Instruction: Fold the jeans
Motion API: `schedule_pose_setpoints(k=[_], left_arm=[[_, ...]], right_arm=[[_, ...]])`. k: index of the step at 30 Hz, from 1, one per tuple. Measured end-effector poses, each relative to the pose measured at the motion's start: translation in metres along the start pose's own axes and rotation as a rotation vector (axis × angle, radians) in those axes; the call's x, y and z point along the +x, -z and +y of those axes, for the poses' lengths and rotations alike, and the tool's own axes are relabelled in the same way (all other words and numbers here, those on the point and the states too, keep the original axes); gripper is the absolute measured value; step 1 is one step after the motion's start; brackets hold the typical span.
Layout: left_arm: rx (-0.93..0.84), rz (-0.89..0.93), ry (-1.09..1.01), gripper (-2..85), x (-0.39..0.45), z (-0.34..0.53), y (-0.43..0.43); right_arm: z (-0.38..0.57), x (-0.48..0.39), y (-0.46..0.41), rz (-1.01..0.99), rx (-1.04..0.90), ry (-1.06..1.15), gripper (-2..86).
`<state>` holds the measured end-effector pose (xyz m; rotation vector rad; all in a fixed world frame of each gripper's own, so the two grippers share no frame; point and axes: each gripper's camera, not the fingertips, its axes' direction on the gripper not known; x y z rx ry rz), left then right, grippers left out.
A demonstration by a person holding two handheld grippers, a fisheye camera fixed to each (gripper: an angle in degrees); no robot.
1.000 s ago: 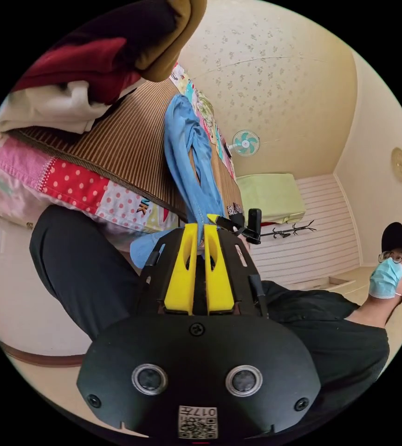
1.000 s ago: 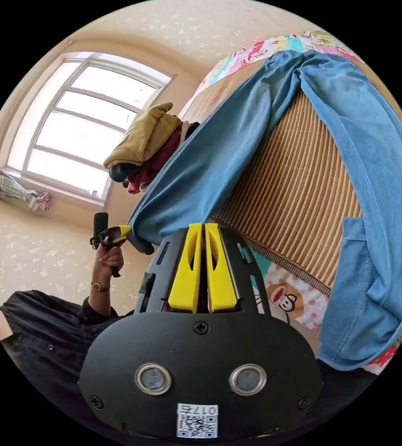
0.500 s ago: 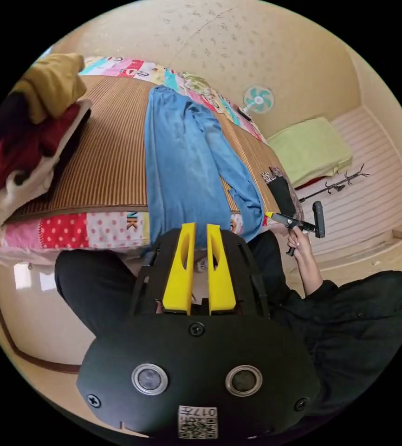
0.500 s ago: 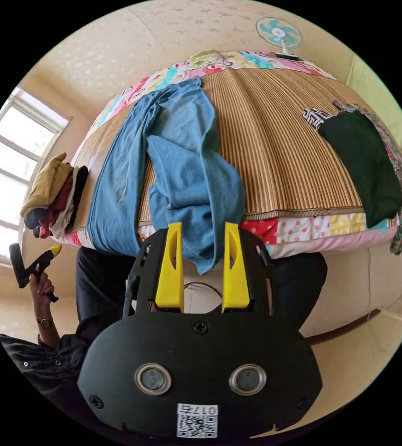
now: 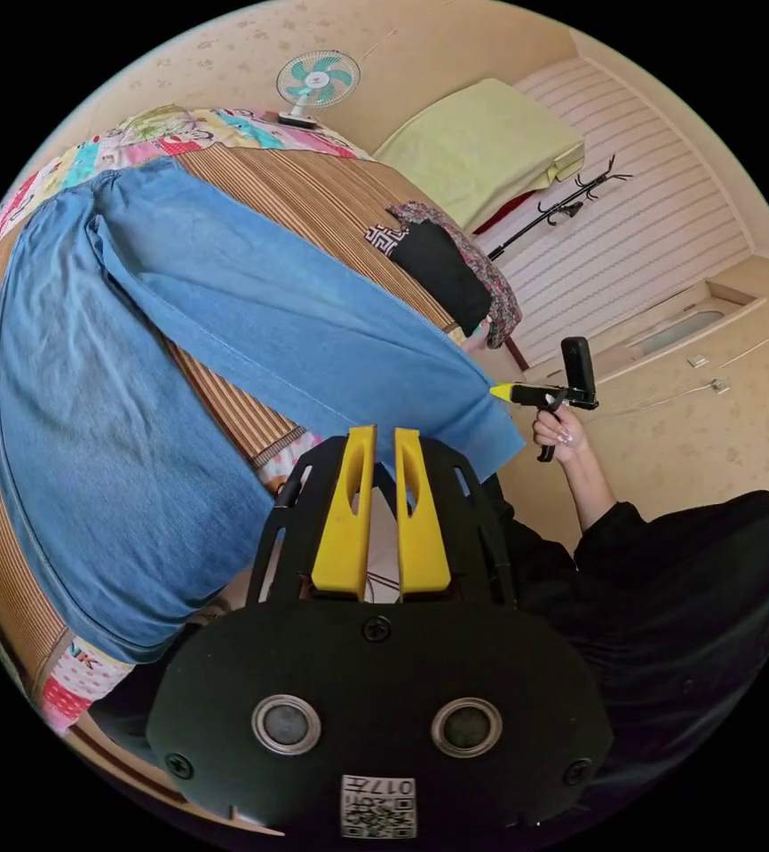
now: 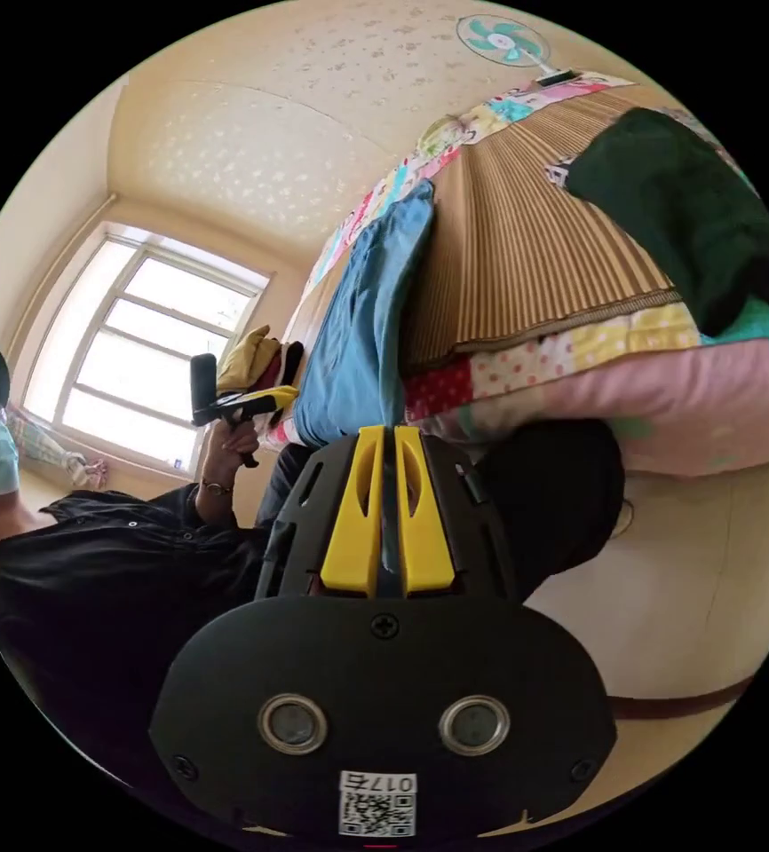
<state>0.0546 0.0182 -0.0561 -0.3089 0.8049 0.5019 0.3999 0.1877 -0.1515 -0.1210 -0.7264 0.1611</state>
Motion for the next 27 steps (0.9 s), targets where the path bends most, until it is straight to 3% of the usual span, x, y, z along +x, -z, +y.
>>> schedule_pose_setpoints(k=[4,12,15,20,24,27], left_arm=[[-0.066,0.088,0.038,5.1,0.004,0.004,-0.033],[-0.081,0.084,0.008,5.3,0.03,0.004,-0.047],[-0.083,0.087,0.004,5.4,0.032,0.006,-0.049],[-0.094,0.18,-0.024,6.4,0.036,0.003,-0.068],[-0.005,0.314,-0.157,7.6,0.056,0.001,-0.092],[-0.193,0.246,-0.244,8.2,0.076,-0.001,-0.158]], right_arm=[[0.013,0.027,-0.009,0.148,-0.046,-0.071,4.3],[0.076,0.021,0.008,0.313,0.062,-0.127,12.1],[0.107,0.053,0.021,0.182,0.129,-0.189,10.5],[0.137,0.125,0.03,-0.318,0.318,-0.203,7.2],[0.146,0.133,0.027,-0.278,0.304,-0.24,6.9],[0.153,0.134,0.025,-0.287,0.323,-0.261,5.0]])
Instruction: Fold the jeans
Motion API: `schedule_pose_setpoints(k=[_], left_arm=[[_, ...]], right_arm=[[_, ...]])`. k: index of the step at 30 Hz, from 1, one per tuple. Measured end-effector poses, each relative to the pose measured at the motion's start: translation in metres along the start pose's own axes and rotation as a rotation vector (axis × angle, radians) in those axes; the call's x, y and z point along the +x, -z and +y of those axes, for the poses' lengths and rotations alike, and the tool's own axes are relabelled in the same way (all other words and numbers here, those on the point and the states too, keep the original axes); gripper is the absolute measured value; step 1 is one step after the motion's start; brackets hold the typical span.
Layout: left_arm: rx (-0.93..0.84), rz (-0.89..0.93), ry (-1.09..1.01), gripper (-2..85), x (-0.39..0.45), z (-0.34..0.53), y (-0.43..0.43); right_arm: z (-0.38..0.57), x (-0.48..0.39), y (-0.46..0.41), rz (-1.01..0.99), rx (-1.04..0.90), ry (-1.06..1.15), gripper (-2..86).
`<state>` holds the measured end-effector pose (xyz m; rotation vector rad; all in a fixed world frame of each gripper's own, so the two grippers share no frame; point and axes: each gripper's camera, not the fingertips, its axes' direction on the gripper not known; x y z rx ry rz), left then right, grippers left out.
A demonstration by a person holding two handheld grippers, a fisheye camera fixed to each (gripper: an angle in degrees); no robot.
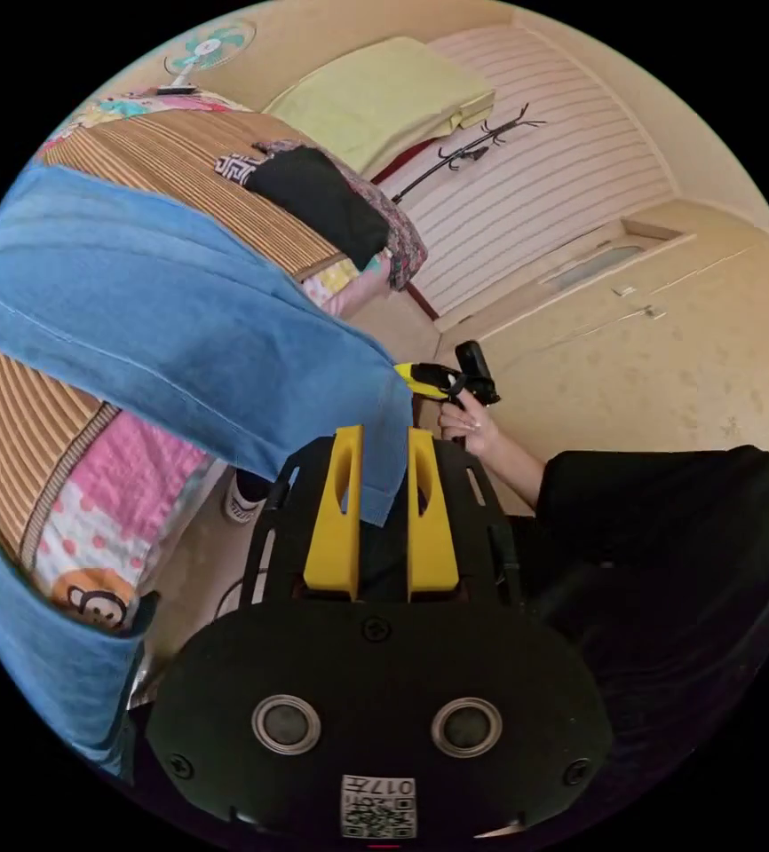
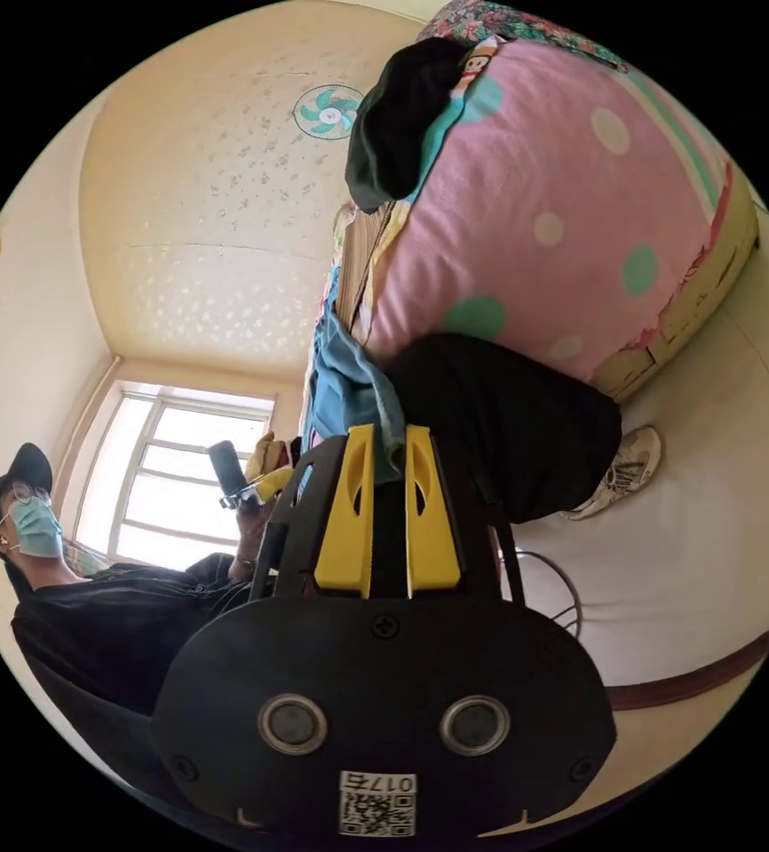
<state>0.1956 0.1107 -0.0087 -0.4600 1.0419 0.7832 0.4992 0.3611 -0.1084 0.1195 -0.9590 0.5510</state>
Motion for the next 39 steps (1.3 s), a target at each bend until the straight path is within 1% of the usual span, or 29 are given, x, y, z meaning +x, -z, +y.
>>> schedule_pose_setpoints(k=[2,4,5,6,8,9,10,12,14,15,17,20,22,23,24,25,26,28,30,31,32,33,35,36,38,39], left_arm=[[-0.184,-0.081,0.006,6.8,0.002,-0.002,-0.05],[-0.127,-0.067,0.017,4.3,0.008,0.005,-0.047],[-0.15,-0.071,-0.004,3.1,0.015,0.007,-0.043],[-0.175,-0.073,-0.017,2.5,0.018,0.008,-0.04],[-0.198,-0.023,-0.046,2.4,0.032,0.017,-0.026],[-0.195,-0.018,-0.035,2.5,0.033,0.02,-0.022],[-0.19,-0.009,-0.006,3.1,0.033,0.025,-0.013],[-0.154,0.004,0.057,4.8,0.03,0.03,0.008],[0.004,0.069,0.123,8.6,0.025,0.032,0.054],[0.051,0.084,0.133,9.7,0.024,0.032,0.067],[0.182,0.119,0.164,11.7,0.018,0.029,0.103],[0.176,0.099,0.216,15.2,0.005,0.019,0.115],[0.165,0.123,0.247,14.3,-0.003,0.019,0.111],[0.167,0.152,0.265,10.3,-0.008,0.024,0.107],[0.171,0.162,0.279,8.3,-0.01,0.027,0.105],[0.184,0.161,0.305,3.2,-0.014,0.036,0.103],[0.205,0.154,0.304,0.4,-0.014,0.045,0.103],[0.246,0.122,0.296,-0.4,-0.01,0.059,0.108],[0.272,0.064,0.275,-0.7,-0.001,0.07,0.115],[0.277,0.019,0.257,-0.8,0.006,0.075,0.118],[0.28,-0.025,0.238,-0.9,0.014,0.078,0.119],[0.282,-0.045,0.229,-0.9,0.018,0.08,0.12],[0.282,-0.106,0.184,-1.0,0.033,0.082,0.121],[0.28,-0.121,0.171,-1.0,0.037,0.082,0.122],[0.285,-0.169,0.135,-0.9,0.049,0.084,0.123],[0.29,-0.176,0.128,-0.9,0.051,0.085,0.124]], right_arm=[[0.006,-0.002,0.009,-0.094,0.063,0.002,3.9],[0.013,-0.012,0.022,-0.16,0.109,0.042,3.4],[0.018,-0.021,0.029,-0.166,0.12,0.079,3.1],[0.02,-0.026,0.031,-0.146,0.113,0.093,3.1],[0.027,-0.034,0.025,0.061,0.006,0.096,2.8],[0.028,-0.035,0.022,0.1,-0.03,0.095,2.8],[0.031,-0.041,0.017,0.127,-0.069,0.114,2.7],[0.04,-0.072,0.021,0.099,-0.03,0.222,2.7],[0.053,-0.135,0.016,0.081,-0.032,0.48,2.7],[0.057,-0.15,0.011,0.076,-0.048,0.546,2.7],[0.073,-0.196,-0.022,0.011,-0.176,0.729,2.8],[0.092,-0.229,-0.074,-0.034,-0.332,0.833,3.0],[0.1,-0.238,-0.101,-0.06,-0.401,0.857,3.1],[0.103,-0.24,-0.118,-0.077,-0.479,0.873,3.3],[0.104,-0.24,-0.126,-0.082,-0.527,0.881,3.4],[0.102,-0.24,-0.137,-0.08,-0.617,0.897,3.7],[0.094,-0.24,-0.141,-0.098,-0.678,0.904,4.2],[0.063,-0.239,-0.14,-0.137,-0.673,0.866,5.6],[0.01,-0.243,-0.146,-0.058,-0.564,0.759,8.5],[-0.027,-0.25,-0.161,0.022,-0.512,0.701,10.5],[-0.064,-0.26,-0.187,0.133,-0.49,0.644,12.2],[-0.081,-0.267,-0.205,0.191,-0.493,0.625,12.9],[-0.136,-0.296,-0.288,0.415,-0.506,0.627,15.3],[-0.147,-0.302,-0.309,0.461,-0.494,0.634,15.9],[-0.188,-0.314,-0.39,0.602,-0.446,0.648,16.4],[-0.199,-0.311,-0.41,0.627,-0.451,0.627,16.4]])
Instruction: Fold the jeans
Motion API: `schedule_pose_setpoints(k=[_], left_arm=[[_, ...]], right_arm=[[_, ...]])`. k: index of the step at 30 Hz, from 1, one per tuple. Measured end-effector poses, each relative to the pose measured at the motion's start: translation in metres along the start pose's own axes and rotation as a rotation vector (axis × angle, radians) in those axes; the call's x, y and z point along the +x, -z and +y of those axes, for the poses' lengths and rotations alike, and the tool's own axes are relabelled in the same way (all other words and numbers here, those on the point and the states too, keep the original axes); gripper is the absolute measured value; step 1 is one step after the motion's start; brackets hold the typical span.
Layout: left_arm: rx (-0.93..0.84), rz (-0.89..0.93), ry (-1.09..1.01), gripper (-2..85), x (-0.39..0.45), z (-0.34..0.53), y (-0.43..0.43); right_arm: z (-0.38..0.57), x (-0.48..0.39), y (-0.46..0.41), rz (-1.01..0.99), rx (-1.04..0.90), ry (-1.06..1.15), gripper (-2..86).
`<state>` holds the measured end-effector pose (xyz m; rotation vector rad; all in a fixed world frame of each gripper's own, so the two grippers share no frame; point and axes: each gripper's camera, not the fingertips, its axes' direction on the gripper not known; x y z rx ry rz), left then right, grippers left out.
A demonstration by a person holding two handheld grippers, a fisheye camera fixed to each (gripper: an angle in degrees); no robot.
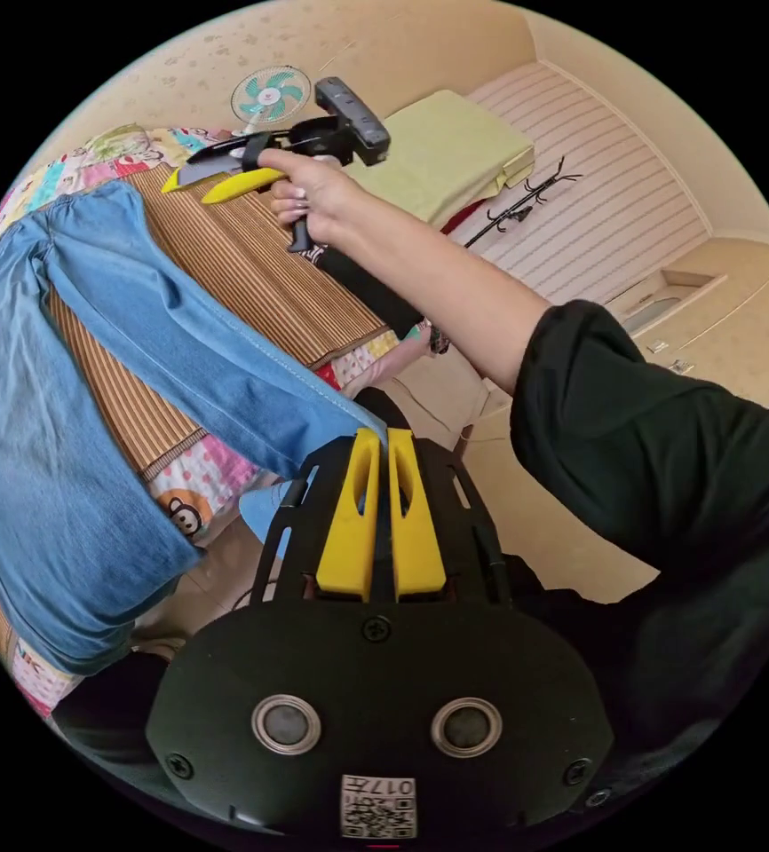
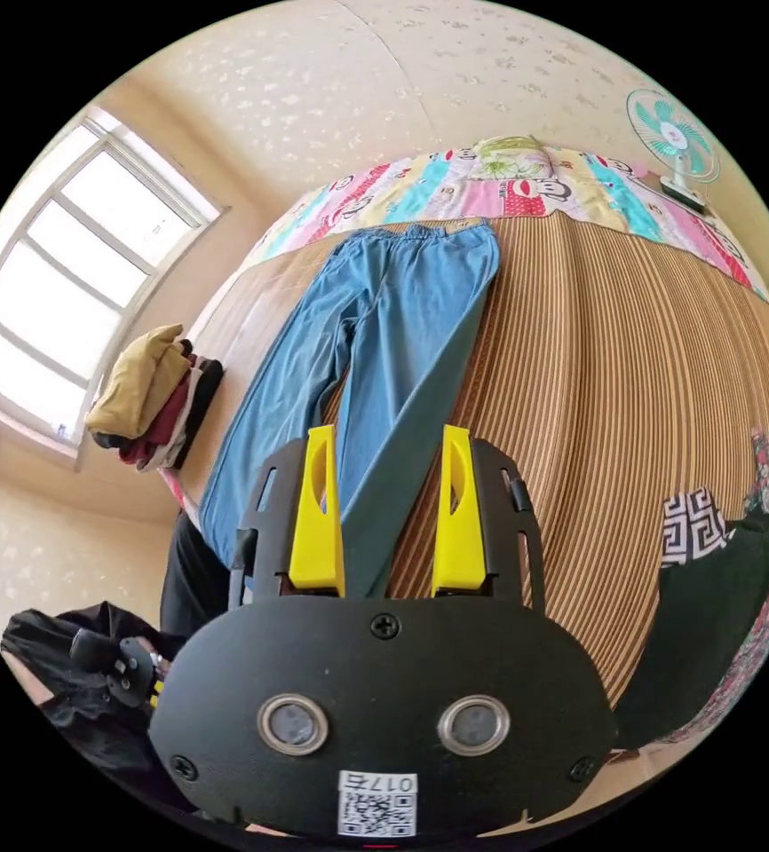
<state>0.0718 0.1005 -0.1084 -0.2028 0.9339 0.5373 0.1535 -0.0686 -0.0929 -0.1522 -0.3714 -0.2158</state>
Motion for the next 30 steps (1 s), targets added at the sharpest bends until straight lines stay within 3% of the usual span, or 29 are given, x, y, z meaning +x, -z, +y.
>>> schedule_pose_setpoints(k=[4,9,14,20,25,30], left_arm=[[0.034,-0.002,-0.003,-0.9,0.0,0.009,0.012],[0.131,0.124,0.035,-0.9,-0.019,0.033,0.04],[0.249,0.098,0.173,-0.9,-0.06,0.096,0.092],[0.33,0.062,0.397,-0.8,-0.1,0.181,0.144],[0.296,-0.119,0.583,0.0,-0.122,0.233,0.168],[0.231,-0.194,0.666,6.4,-0.139,0.261,0.177]], right_arm=[[-0.076,0.023,-0.083,0.18,-0.092,-0.194,15.5],[-0.102,0.031,-0.088,0.21,0.084,-0.26,3.9],[-0.148,-0.078,-0.072,0.166,0.294,-0.027,1.5],[-0.172,-0.209,-0.145,0.001,0.25,0.135,1.2],[-0.157,-0.223,-0.219,-0.07,0.073,0.097,3.0],[-0.093,-0.201,-0.171,-0.158,0.045,0.293,7.8]])
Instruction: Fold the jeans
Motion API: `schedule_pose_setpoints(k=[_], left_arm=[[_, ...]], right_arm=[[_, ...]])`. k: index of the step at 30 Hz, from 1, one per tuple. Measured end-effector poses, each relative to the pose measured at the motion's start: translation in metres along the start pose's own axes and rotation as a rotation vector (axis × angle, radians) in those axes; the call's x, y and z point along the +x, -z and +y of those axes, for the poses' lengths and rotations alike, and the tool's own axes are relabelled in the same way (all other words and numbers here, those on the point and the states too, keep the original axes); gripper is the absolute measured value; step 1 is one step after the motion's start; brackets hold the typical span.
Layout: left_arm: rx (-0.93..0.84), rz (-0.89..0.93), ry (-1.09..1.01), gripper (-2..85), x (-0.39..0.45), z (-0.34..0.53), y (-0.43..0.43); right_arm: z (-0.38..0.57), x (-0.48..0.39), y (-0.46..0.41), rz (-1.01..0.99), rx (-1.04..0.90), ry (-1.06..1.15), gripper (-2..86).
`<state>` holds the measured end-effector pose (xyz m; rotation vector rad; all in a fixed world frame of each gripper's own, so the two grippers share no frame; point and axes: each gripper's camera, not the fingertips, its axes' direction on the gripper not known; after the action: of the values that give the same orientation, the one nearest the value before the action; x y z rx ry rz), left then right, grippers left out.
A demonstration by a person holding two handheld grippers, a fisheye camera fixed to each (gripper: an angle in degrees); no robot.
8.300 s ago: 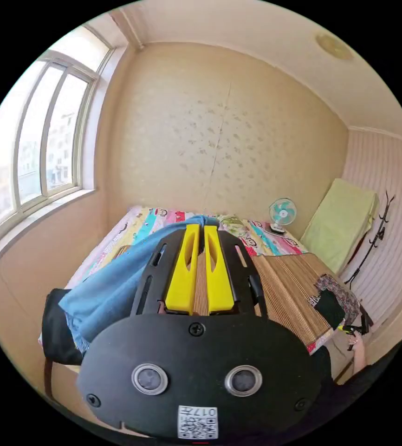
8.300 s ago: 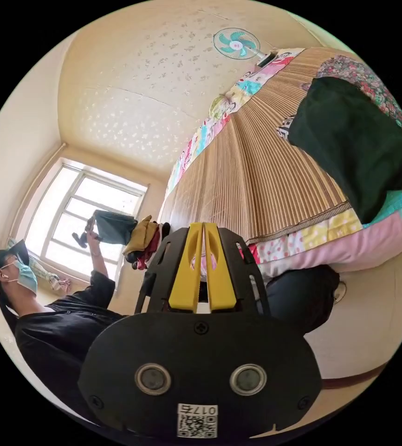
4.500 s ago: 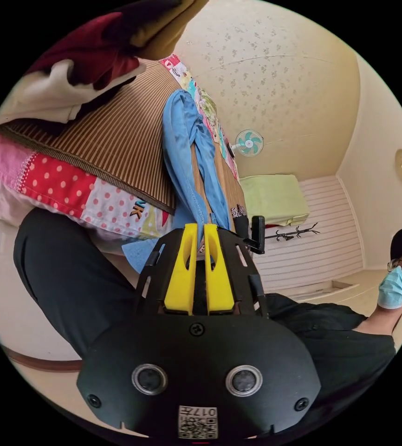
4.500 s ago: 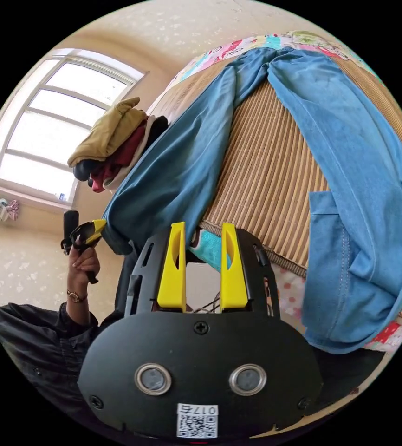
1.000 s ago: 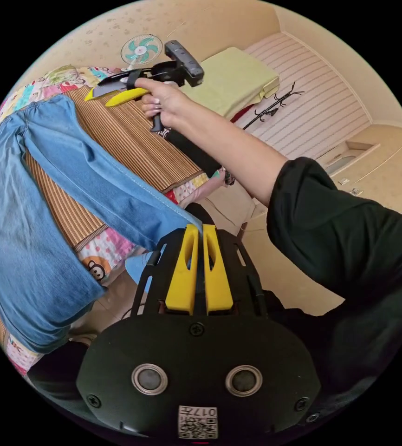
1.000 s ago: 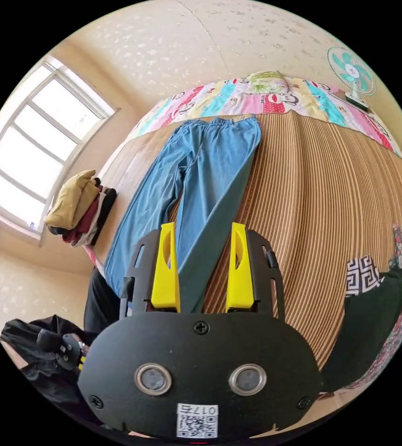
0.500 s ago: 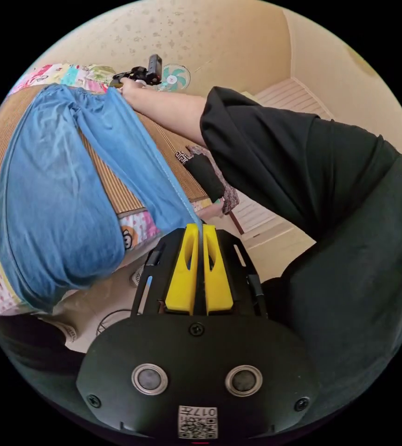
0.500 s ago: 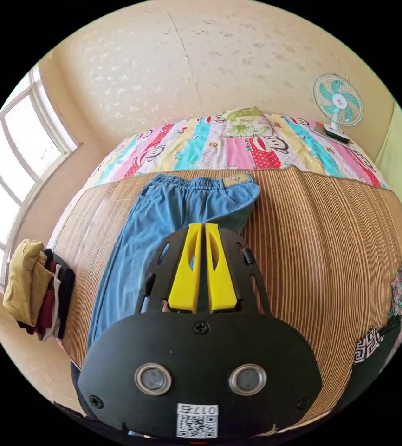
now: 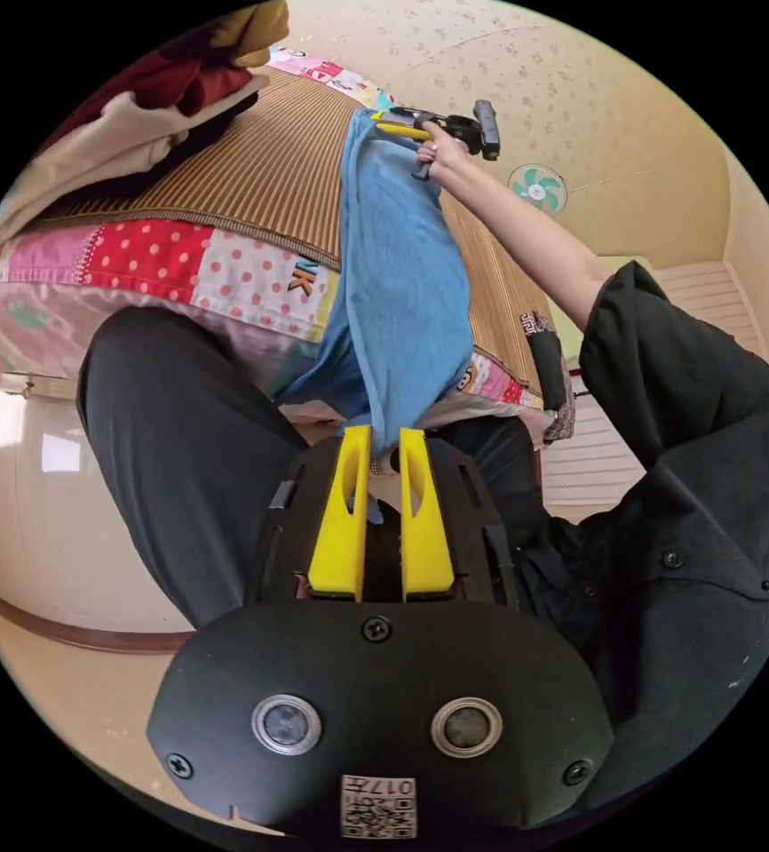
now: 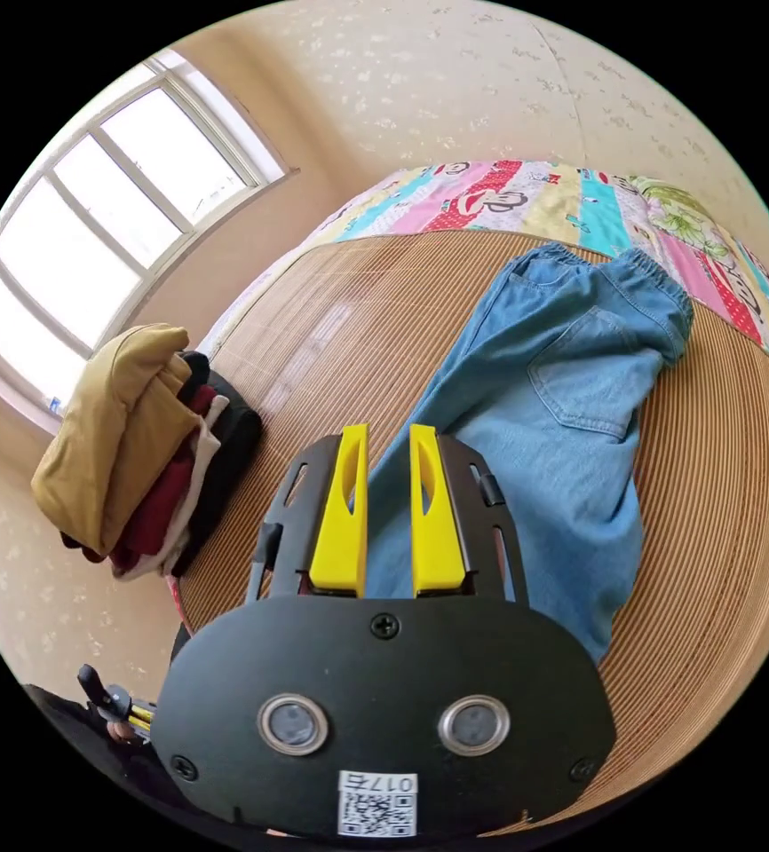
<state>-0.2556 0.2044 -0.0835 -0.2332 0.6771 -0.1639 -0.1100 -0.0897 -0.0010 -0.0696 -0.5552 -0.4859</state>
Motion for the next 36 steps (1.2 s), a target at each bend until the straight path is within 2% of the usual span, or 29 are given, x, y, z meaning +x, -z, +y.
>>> schedule_pose_setpoints(k=[4,7,11,14,16,20,25,28,30,32,36], left_arm=[[0.114,-0.011,-0.053,8.1,-0.006,-0.029,0.011],[0.179,-0.04,-0.118,9.6,0.001,-0.076,0.009],[0.228,-0.121,-0.133,9.8,0.014,-0.14,-0.014],[0.116,-0.197,-0.044,8.6,0.014,-0.168,-0.046],[0.125,-0.184,-0.031,5.0,0.018,-0.166,-0.049],[0.057,-0.069,-0.061,0.7,0.028,-0.138,-0.06],[-0.08,0.039,-0.052,0.5,0.029,-0.079,-0.068],[-0.16,0.047,-0.032,2.3,0.026,-0.056,-0.078],[-0.084,0.031,-0.025,4.0,0.024,-0.052,-0.071],[0.051,0.054,-0.047,7.6,0.024,-0.056,-0.056],[0.135,-0.013,-0.138,10.5,0.035,-0.072,-0.053]], right_arm=[[0.119,0.015,0.085,0.012,0.012,0.007,9.9],[0.212,0.05,0.122,0.031,0.027,-0.165,10.4],[0.302,0.085,0.123,-0.099,0.034,-0.388,10.8],[0.324,0.084,0.116,-0.18,0.06,-0.406,9.7],[0.325,0.078,0.106,-0.233,0.003,-0.368,7.8],[0.35,0.073,0.119,-0.303,-0.091,-0.243,4.1],[0.419,0.078,0.154,-0.416,-0.186,-0.161,3.7],[0.443,0.082,0.16,-0.398,-0.25,-0.163,4.2],[0.448,0.09,0.165,-0.361,-0.202,-0.202,5.1],[0.448,0.105,0.175,-0.375,-0.072,-0.244,7.6],[0.439,0.122,0.166,-0.339,-0.021,-0.289,8.8]])
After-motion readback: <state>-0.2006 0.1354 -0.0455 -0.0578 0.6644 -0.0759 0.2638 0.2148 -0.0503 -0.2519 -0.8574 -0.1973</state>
